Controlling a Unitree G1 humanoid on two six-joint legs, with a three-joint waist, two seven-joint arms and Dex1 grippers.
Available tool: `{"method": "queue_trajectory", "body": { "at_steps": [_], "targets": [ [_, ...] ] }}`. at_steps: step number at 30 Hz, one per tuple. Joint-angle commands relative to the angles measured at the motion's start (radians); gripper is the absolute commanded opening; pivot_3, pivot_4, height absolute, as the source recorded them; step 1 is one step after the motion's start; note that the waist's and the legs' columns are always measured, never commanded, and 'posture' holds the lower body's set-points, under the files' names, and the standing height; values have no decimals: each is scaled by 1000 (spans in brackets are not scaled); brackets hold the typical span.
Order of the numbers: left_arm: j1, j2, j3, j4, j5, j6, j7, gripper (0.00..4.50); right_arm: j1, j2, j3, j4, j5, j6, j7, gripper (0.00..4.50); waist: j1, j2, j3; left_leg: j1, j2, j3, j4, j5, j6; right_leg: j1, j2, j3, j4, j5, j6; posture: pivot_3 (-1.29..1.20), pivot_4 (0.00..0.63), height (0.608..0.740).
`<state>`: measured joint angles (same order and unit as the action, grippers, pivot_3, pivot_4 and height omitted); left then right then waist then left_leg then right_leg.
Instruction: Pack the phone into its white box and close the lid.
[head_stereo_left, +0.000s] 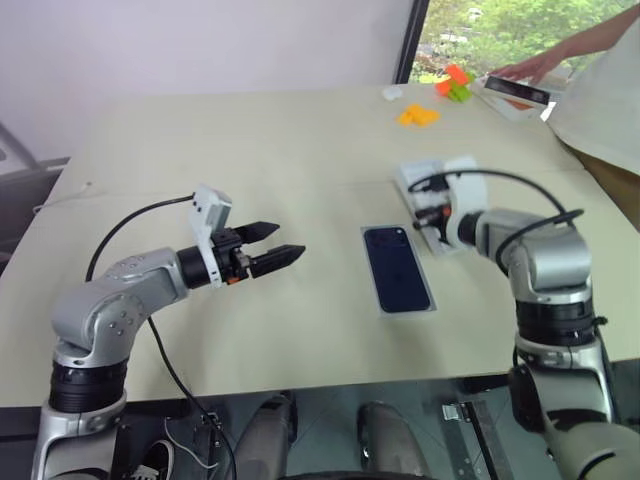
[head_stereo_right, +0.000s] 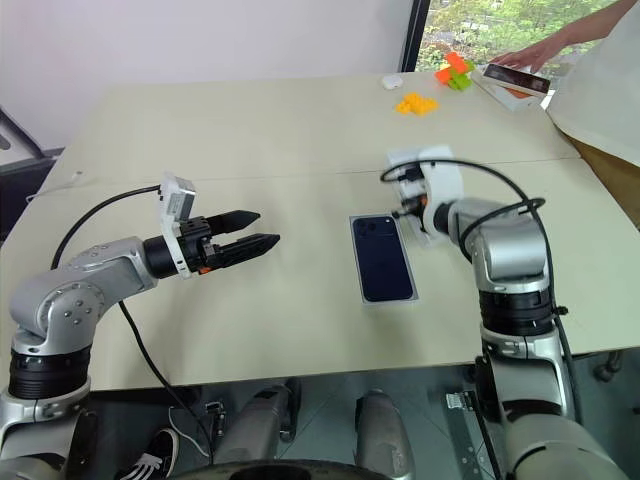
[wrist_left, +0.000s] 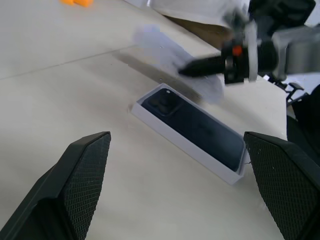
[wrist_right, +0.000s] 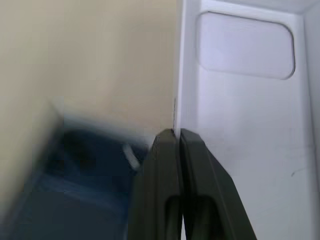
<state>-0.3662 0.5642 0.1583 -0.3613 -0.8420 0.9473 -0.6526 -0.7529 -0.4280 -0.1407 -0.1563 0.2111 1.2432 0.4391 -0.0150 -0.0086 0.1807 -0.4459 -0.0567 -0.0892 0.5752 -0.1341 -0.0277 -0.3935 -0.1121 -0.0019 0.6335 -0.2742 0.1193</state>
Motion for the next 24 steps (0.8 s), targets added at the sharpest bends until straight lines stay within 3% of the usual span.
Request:
{"method": "queue_trajectory", "body": {
  "at_steps": [1,4,8,19,24],
  "targets": [
    [-11,5,19,-12,37,-75,8,4500,-119,139,-190,-115,176,161,17,38,0,0,0,0,0,0,0,0,0,0,0,0,1,0,0,0,150,740],
    [-9,5,7,-10,79,-134,0,4500,-150,222,-297,-158,283,331,47,38,5,0,0,0,1,-1,-1,0,0,0,1,0,1,0,0,0,150,740],
    [-2,5,9,-9,87,-164,-10,4500,-109,267,-363,-119,577,371,18,38,8,0,0,0,0,-1,-1,0,0,1,-1,0,-1,0,-1,0,150,740],
    [36,-30,-3,-52,86,-169,25,4500,32,328,-396,105,1219,371,-545,38,-4,2,1,0,1,-1,-3,0,0,-3,0,3,-1,0,-1,0,150,740],
    [63,-36,-17,-62,69,-157,21,4500,159,205,-182,103,1648,153,-843,38,-1,2,1,0,1,0,-2,0,1,-1,-1,3,-2,0,-1,0,150,740]
  ]
}}
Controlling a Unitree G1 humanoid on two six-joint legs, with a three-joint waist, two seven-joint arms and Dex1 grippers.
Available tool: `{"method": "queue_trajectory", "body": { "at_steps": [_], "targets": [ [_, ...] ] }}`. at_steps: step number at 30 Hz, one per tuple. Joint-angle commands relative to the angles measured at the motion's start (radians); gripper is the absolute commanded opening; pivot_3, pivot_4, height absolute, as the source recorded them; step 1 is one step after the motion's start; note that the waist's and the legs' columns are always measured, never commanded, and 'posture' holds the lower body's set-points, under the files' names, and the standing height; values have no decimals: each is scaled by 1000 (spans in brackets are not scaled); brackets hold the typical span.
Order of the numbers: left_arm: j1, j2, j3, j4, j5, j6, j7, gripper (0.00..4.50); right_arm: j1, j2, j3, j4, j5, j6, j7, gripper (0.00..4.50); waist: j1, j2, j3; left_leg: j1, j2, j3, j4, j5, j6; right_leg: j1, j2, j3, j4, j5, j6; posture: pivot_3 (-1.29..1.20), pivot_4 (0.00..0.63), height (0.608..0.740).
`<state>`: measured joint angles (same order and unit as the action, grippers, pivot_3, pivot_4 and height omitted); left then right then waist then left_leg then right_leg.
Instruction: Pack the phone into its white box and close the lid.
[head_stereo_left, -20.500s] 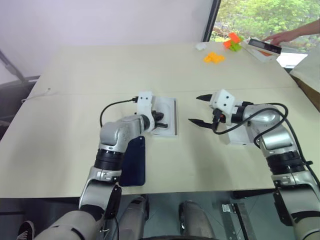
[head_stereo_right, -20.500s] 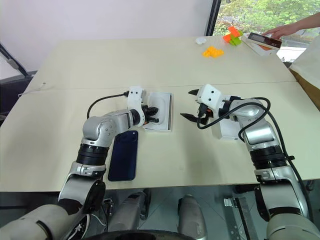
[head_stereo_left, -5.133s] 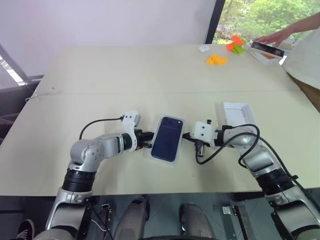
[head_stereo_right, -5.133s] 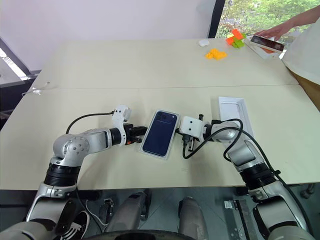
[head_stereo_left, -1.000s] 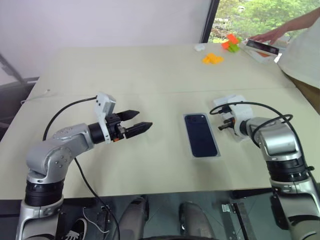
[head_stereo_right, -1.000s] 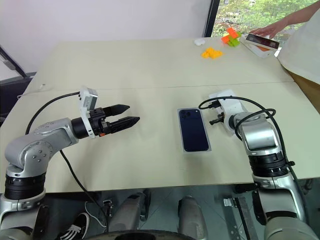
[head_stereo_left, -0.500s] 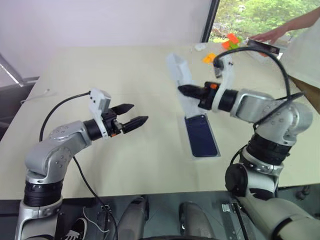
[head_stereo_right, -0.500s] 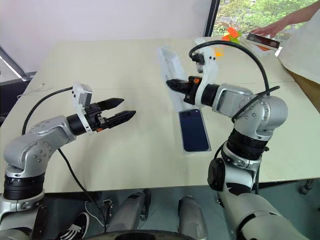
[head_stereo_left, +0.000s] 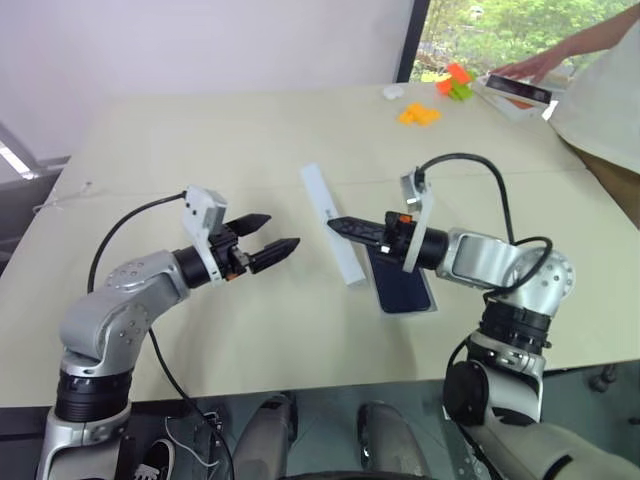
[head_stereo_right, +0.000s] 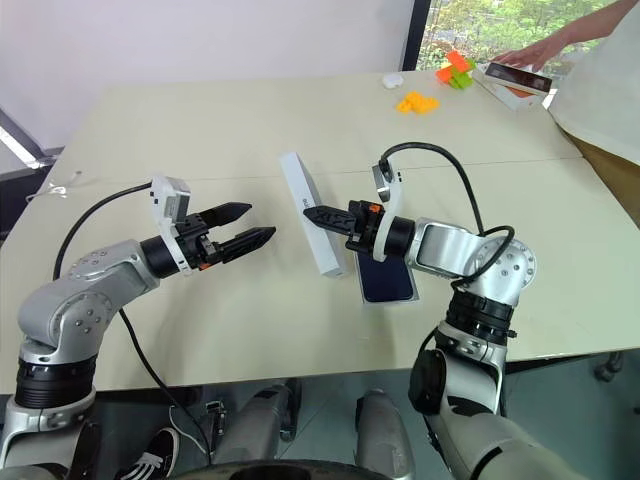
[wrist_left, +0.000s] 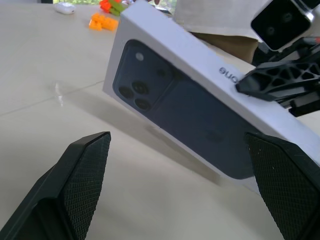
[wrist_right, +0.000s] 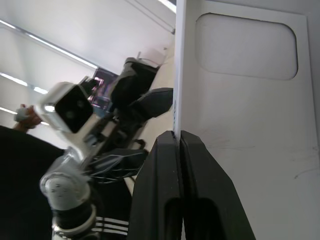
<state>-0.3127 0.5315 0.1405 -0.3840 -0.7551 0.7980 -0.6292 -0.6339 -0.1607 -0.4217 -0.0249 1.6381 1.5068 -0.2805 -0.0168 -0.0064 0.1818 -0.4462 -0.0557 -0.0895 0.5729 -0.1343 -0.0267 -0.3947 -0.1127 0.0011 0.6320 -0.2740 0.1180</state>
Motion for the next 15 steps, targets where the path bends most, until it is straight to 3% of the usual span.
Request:
{"method": "queue_trajectory", "body": {
  "at_steps": [1,5,7,15],
  "targets": [
    [15,-8,-4,-40,-20,-5,-2,4500,61,-98,143,-41,281,-153,-157,38,1,0,0,0,0,0,0,0,0,0,0,0,0,0,0,0,150,740],
    [24,-37,-44,-44,-12,-11,5,4500,120,-185,210,-61,334,-247,-171,38,0,0,0,0,0,1,3,-1,2,1,-1,1,-1,0,0,0,150,740],
    [19,-70,-61,-29,-32,7,15,3942,138,-213,233,-71,334,-273,-168,0,1,0,0,0,0,1,3,-1,2,2,-1,1,-1,0,0,0,150,740],
    [-23,-174,-156,32,28,-35,44,38,184,-244,269,-93,334,-337,-158,0,4,0,0,-1,0,1,2,-2,3,1,0,1,-2,0,0,0,150,740]
  ]
}}
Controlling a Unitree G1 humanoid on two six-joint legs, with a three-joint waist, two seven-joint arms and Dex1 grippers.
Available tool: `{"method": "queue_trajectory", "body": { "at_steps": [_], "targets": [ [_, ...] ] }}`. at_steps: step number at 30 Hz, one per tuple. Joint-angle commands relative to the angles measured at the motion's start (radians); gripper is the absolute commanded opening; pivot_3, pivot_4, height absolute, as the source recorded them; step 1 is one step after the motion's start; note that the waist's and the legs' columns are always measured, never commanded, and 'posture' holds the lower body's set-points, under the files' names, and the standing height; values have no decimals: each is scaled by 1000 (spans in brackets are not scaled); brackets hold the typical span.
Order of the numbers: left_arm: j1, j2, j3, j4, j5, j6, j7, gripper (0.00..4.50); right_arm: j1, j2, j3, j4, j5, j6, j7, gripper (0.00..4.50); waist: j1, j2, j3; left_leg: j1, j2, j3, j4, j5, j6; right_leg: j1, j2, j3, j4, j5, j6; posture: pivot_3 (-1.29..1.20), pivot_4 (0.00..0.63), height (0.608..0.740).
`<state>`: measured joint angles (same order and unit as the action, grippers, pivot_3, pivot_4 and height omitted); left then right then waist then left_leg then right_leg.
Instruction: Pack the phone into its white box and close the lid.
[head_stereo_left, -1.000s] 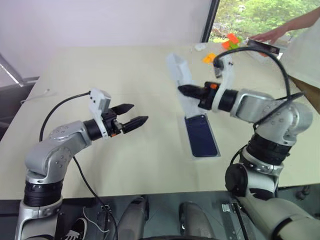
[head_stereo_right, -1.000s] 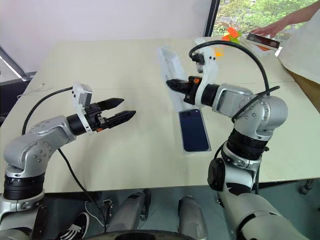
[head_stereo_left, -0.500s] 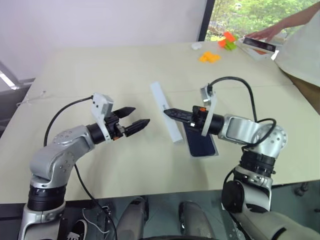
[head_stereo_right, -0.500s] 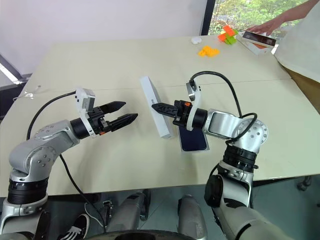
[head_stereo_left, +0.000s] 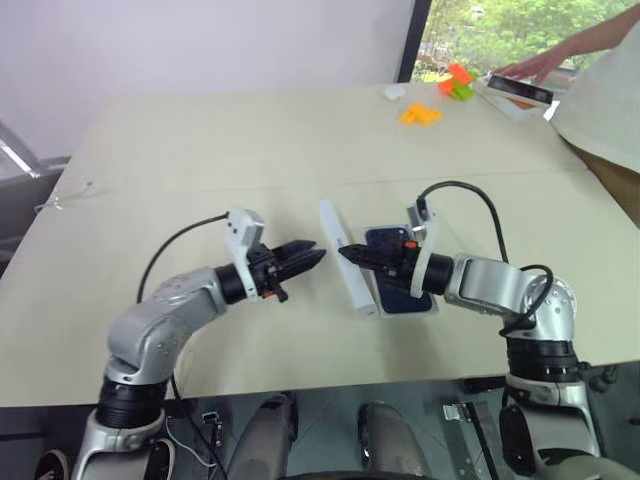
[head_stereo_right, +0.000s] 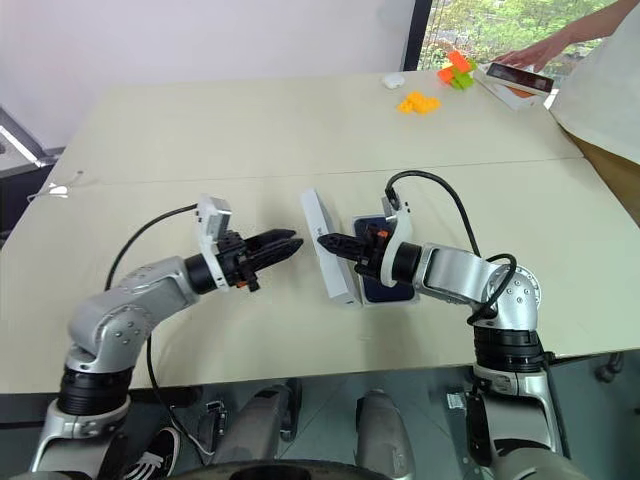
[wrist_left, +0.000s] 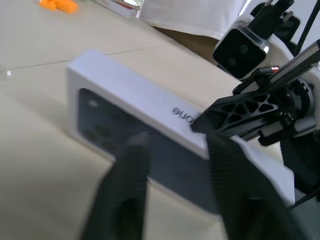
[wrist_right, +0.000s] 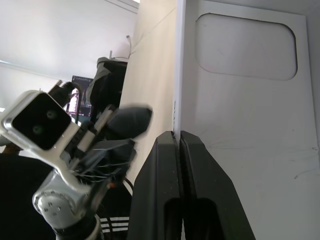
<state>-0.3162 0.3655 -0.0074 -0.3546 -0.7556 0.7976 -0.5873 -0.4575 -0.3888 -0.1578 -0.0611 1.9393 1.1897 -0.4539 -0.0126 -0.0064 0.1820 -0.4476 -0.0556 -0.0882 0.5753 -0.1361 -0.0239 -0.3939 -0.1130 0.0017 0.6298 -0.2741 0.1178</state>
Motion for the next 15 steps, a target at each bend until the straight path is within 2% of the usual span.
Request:
{"method": "queue_trajectory", "body": {
  "at_steps": [1,15],
  "targets": [
    [-25,-16,-15,14,38,-44,5,38,14,-8,4,-61,33,-26,21,0,0,0,0,0,0,0,0,0,0,0,0,0,0,0,0,0,150,740],
    [-36,-46,-40,93,84,-59,-31,38,56,-30,29,-103,33,-90,24,0,0,0,0,-1,0,0,0,0,0,-1,0,0,-1,0,0,0,150,740]
  ]
}}
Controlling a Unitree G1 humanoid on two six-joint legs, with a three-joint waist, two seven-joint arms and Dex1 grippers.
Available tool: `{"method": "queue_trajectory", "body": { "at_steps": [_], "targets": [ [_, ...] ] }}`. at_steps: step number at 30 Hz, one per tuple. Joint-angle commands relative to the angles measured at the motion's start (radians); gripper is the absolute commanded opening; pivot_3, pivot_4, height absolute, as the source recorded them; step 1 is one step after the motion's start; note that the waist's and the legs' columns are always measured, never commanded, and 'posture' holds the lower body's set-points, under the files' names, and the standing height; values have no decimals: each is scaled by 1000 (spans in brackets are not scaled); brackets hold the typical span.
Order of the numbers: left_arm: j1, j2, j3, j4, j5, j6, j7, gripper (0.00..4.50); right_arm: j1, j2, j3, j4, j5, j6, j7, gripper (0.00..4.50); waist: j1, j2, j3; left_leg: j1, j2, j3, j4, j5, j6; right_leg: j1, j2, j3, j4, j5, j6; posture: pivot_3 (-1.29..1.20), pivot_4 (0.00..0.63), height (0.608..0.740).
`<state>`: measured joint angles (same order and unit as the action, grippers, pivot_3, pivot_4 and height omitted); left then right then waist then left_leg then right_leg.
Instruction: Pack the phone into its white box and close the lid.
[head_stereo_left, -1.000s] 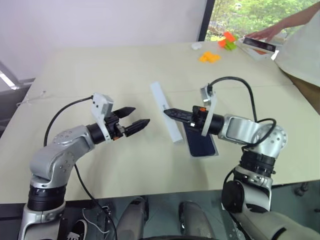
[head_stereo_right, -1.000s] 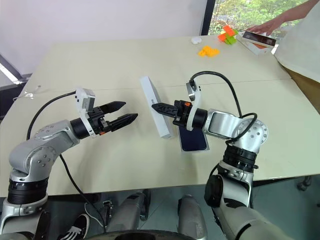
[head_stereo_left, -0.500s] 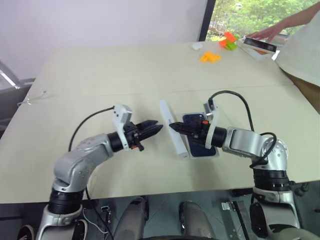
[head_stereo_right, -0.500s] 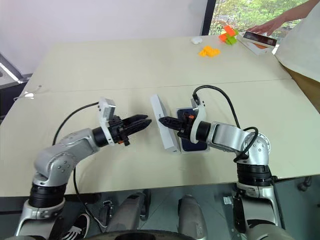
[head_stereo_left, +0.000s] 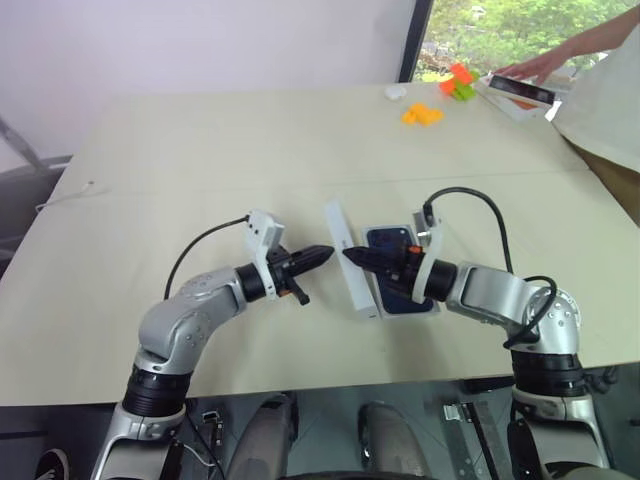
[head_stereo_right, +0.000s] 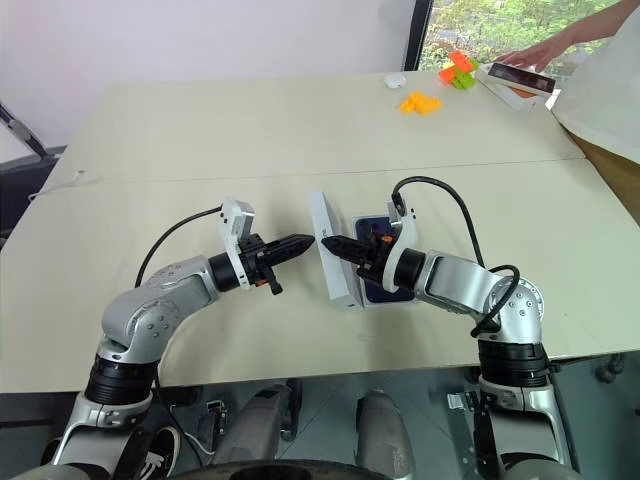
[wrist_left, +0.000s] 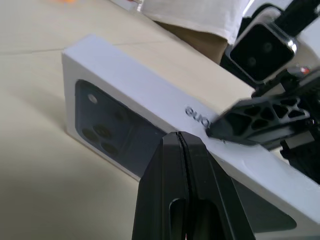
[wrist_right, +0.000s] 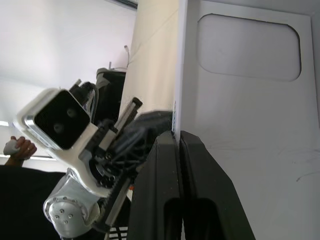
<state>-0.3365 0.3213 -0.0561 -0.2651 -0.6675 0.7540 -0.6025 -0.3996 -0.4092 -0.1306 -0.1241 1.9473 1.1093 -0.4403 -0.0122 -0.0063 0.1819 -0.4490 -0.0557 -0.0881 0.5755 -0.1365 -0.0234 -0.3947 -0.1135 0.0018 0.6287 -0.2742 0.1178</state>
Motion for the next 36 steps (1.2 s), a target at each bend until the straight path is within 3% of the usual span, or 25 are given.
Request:
{"method": "queue_trajectory", "body": {
  "at_steps": [1,6,7,9,12,13,16,21,26,34,36],
  "targets": [
    [-18,-4,-1,12,7,-19,-16,38,-1,-16,7,-36,25,-10,8,0,0,0,0,0,0,0,0,0,0,0,0,0,0,0,0,0,150,740],
    [-19,-44,-31,34,31,-30,-13,38,5,-22,16,-41,25,-15,14,0,2,0,0,-2,0,0,0,0,0,-1,0,0,0,0,0,0,150,740],
    [-17,-51,-40,39,39,-35,-17,11,6,-21,16,-38,25,-17,12,286,2,0,0,-2,0,0,0,0,0,-1,0,0,-1,0,0,0,150,740],
    [-15,-68,-48,51,46,-40,-15,0,4,-27,19,-31,25,-22,9,908,2,0,0,-2,0,0,0,0,0,-1,0,0,-1,0,0,0,150,740],
    [-18,-84,-56,62,54,-40,-14,0,0,-32,20,-24,25,-31,1,2518,2,0,0,-2,0,0,0,0,0,-1,0,0,-1,0,0,0,150,740],
    [-21,-84,-60,67,61,-45,-16,0,-1,-33,20,-24,25,-33,1,2834,1,0,0,-2,0,0,0,0,0,-1,0,0,-1,0,0,0,150,740],
    [-26,-94,-56,83,67,-53,-17,0,-4,-45,19,-22,25,-30,15,4333,2,0,0,-3,0,0,0,0,0,-1,0,0,-1,0,0,0,150,740],
    [-28,-105,-62,92,86,-70,-14,0,-29,-132,37,-36,20,-25,65,4427,2,0,0,-4,0,0,0,0,1,-2,0,0,-1,0,0,0,150,740],
    [-36,-116,-61,108,96,-74,-18,0,-100,-280,9,-9,-199,23,317,4427,3,0,0,-5,-1,1,1,0,1,-2,0,-1,-1,0,0,0,150,740],
    [-52,-146,-88,147,113,-97,-23,0,-182,-475,61,12,-624,-13,840,4427,5,0,0,-8,-1,2,1,0,1,-3,0,-4,-3,0,1,0,150,740],
    [-82,-175,-104,208,136,-127,-29,0,-181,-536,147,24,-856,-154,986,4427,9,0,0,-9,-1,2,2,0,1,-3,0,-4,-3,0,1,0,150,740]
  ]
}}
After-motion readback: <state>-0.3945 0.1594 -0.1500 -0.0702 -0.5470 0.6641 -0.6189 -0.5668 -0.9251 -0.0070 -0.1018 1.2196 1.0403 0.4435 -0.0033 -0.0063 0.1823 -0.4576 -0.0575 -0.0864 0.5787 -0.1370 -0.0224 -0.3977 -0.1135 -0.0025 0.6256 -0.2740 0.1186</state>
